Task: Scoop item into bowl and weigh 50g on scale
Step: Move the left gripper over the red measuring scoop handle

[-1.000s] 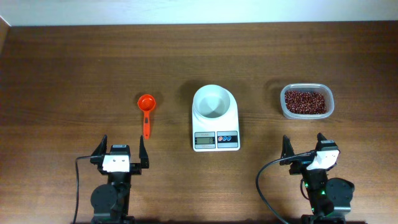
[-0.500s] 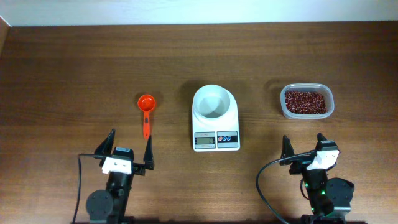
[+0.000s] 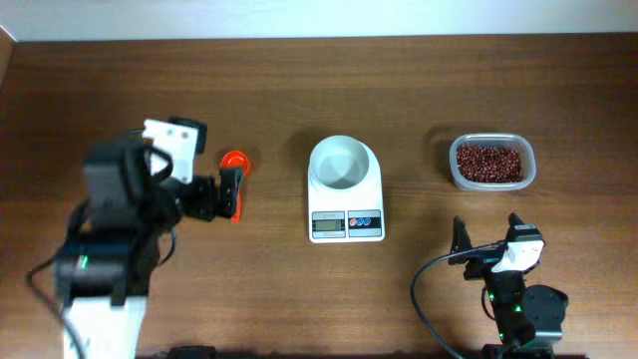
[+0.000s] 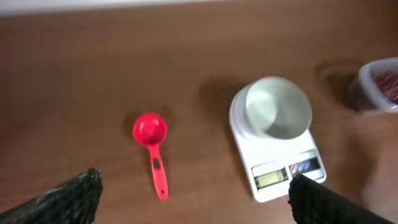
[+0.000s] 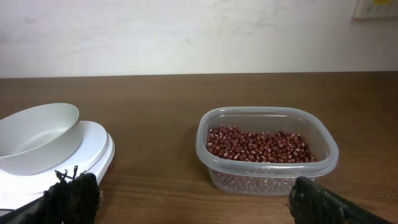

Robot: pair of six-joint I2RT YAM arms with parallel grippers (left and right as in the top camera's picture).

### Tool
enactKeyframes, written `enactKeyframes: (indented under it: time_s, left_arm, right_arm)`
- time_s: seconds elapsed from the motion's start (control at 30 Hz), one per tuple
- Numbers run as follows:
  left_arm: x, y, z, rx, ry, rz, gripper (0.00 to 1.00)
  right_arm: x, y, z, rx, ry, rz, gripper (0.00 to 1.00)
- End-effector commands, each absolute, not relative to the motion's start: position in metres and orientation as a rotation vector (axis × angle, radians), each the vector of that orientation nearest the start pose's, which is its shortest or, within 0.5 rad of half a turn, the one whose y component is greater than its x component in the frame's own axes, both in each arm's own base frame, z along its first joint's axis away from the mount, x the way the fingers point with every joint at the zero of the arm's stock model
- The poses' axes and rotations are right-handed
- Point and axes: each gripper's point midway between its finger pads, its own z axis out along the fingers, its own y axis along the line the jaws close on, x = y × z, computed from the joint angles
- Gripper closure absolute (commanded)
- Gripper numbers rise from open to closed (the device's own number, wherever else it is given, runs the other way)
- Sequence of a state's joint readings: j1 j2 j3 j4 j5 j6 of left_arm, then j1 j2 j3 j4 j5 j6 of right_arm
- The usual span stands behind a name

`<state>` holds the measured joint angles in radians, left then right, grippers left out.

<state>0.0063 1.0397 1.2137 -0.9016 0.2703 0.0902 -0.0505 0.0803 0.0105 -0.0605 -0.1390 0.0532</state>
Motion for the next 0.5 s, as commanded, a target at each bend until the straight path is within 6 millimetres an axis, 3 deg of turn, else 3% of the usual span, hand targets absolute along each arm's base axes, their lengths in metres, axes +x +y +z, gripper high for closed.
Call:
enactKeyframes:
  time_s: [0.0, 0.13, 0.17, 0.23, 0.47]
  left_arm:
    - [0.313, -0.047, 0.251, 0.250, 2.390, -0.303, 0.01]
    - [0.325, -0.047, 0.213, 0.215, 2.524, -0.338, 0.01]
    - [0.328, -0.047, 0.195, 0.155, 2.595, -0.364, 0.01]
    - [0.332, -0.047, 0.178, 0.069, 2.659, -0.394, 0.01]
    - [0.337, -0.055, 0.144, 0.057, 2.764, -0.478, 0.01]
  right_arm:
    - [0.248, 0.012, 0.143, -0.012, 1.706, 0.128, 0.01]
    - [0.248, 0.012, 0.143, -0.012, 1.706, 0.128, 0.01]
    - [0.248, 0.012, 0.143, -0.012, 1.706, 0.128, 0.01]
    - [0.248, 0.012, 0.143, -0.012, 1.706, 0.128, 0.01]
    - [0.248, 0.012, 0.143, -0.012, 1.706, 0.128, 0.01]
